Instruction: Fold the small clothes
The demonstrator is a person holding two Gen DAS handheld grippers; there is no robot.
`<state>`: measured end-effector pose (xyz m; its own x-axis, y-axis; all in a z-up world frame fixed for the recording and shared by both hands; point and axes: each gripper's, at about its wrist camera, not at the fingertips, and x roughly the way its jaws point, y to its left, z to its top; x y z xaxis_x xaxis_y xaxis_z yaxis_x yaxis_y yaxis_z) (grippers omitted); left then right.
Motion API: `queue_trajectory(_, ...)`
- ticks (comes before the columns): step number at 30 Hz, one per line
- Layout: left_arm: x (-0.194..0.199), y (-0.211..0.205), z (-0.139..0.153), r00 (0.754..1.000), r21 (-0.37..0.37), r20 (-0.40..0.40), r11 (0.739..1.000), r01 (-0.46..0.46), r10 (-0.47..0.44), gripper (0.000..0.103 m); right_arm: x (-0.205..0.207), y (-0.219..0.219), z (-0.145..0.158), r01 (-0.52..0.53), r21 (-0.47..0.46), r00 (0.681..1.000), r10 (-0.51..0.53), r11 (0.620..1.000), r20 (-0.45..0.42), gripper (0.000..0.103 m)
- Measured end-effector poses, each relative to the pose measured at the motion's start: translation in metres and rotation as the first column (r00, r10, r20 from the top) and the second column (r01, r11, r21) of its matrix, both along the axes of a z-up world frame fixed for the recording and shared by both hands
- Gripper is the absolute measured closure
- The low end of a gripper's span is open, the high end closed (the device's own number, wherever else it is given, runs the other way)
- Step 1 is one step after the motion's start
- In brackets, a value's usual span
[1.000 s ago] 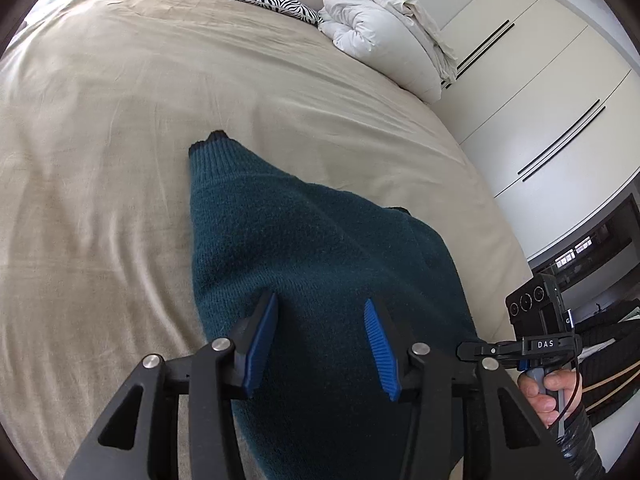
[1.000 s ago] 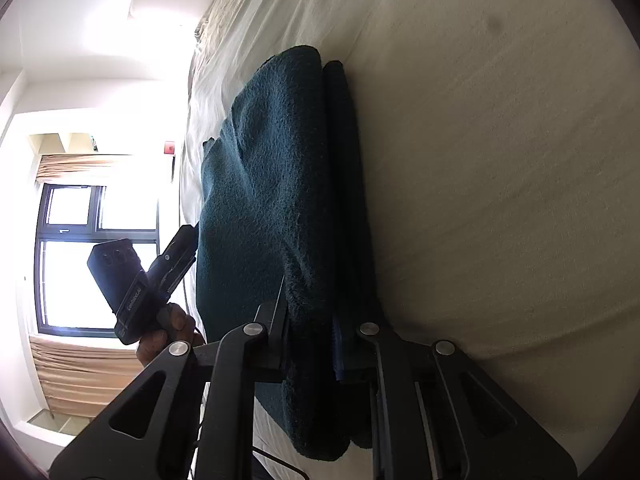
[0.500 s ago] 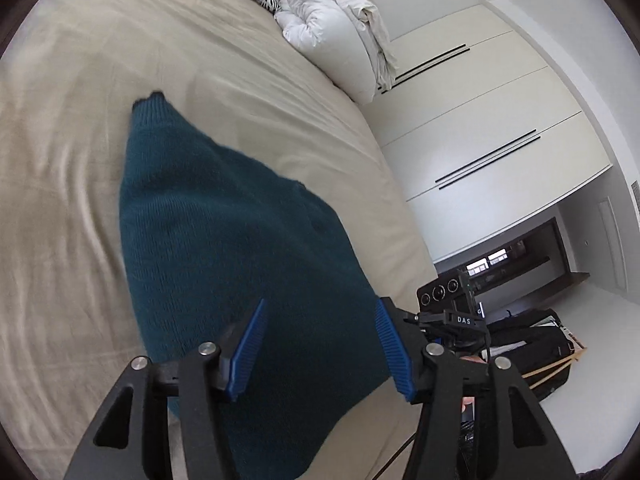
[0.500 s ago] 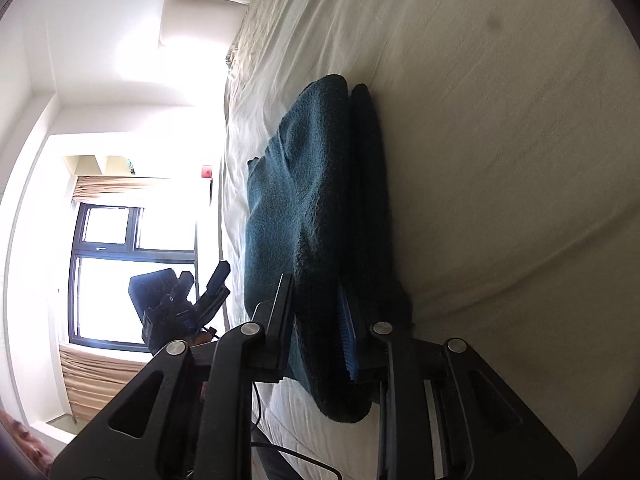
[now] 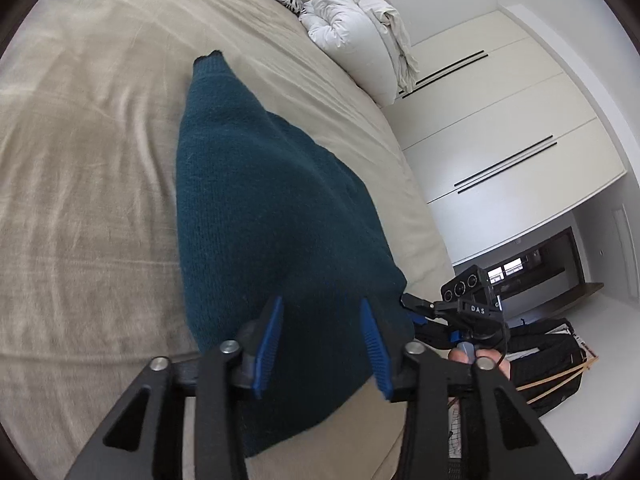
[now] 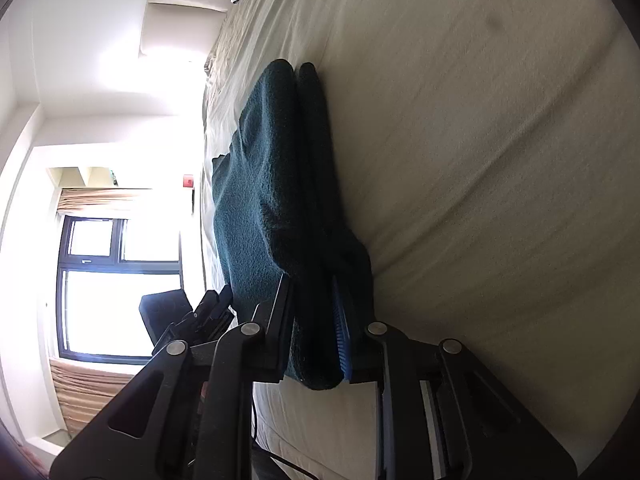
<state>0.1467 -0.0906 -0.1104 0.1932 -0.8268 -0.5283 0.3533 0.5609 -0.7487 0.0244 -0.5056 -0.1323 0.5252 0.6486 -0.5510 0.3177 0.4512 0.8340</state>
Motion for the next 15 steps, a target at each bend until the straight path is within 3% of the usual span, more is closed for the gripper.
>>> queue_trajectory(1,-0.009,-0.001,0.004,1.000,0.002,0.022,1.000,0.003,-0.003,0.040,-0.003,-0.001,0.007,0.007,-0.021,1.000,-0.007,1.000,0.008,0.085)
queue_trajectory(2,-0.017,0.000,0.005,0.999,0.002,0.035,1.000,0.011,-0.011,0.039,-0.008,-0.002,0.014,0.015,-0.020,1.000,-0.015,1.000,0.027,0.085)
queue_trajectory(6,-0.024,-0.009,-0.028,0.999,0.041,-0.031,0.999,0.027,-0.026,0.040,-0.024,0.004,0.029,0.007,0.008,0.996,-0.008,1.000,0.089,0.085)
queue_trajectory(10,-0.012,0.002,-0.043,0.993,-0.041,-0.115,0.999,-0.011,0.006,0.047,-0.027,0.015,0.002,-0.013,-0.024,1.000,0.013,1.000,-0.009,0.085)
queue_trajectory(12,-0.012,-0.001,-0.042,0.995,-0.024,-0.102,1.000,0.010,-0.012,0.049,-0.029,0.011,-0.015,0.003,-0.025,1.000,-0.004,1.000,-0.027,0.085)
queue_trajectory(15,-0.013,-0.005,-0.036,0.996,-0.007,-0.083,1.000,0.016,-0.016,0.049,-0.033,0.005,-0.013,0.016,-0.051,1.000,-0.017,0.999,-0.021,0.085)
